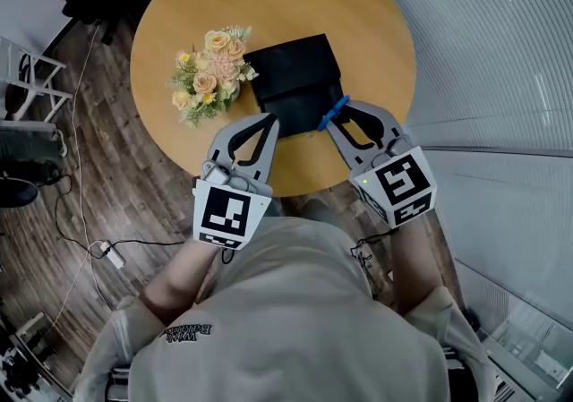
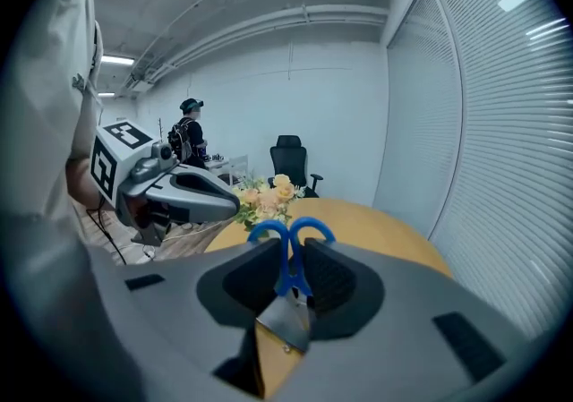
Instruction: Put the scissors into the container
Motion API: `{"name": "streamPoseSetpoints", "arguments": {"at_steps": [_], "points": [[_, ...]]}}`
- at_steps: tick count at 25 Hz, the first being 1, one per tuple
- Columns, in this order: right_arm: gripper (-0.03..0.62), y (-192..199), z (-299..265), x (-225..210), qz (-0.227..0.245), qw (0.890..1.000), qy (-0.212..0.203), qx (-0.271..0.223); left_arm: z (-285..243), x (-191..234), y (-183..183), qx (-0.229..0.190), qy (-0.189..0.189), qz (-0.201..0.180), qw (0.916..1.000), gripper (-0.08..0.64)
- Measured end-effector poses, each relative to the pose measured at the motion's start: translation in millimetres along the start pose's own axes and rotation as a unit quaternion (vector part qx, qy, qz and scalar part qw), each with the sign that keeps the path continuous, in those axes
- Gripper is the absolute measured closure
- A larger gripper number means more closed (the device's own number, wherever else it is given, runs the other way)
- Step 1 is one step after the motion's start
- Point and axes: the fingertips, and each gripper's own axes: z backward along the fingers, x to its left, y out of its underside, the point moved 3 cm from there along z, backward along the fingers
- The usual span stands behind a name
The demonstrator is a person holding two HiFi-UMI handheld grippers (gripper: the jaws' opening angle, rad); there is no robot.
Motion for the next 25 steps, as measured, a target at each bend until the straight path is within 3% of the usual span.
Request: {"name": "streamPoseSetpoints", "arguments": {"at_steps": [5, 13, 18, 25], "points": [[0.497, 5.5, -30.2, 1.1, 0.031, 0.999, -0.005, 0.042, -7.5, 10.6, 11.2, 0.012, 0.005, 0.006, 0.9999, 0.538], [0.497, 28.4, -72.5, 1.3, 0.055, 0.993, -0.057, 0.084, -20.7, 26.1, 40.6, 0.046, -0.019, 0.027, 0.9984, 0.538], [0.497, 50.7, -95.1, 5.6, 0.133, 0.980, -0.072, 0.129, -29.2, 26.4, 55.0, 0.065, -0.028, 0.049, 0.9963, 0.538], [0.497, 90.0, -119.5, 8.3, 0.163, 0.965, -0.114, 0.172, -44.9, 26.2, 79.1, 0.099, -0.039, 0.058, 0.9926, 0.538]]}}
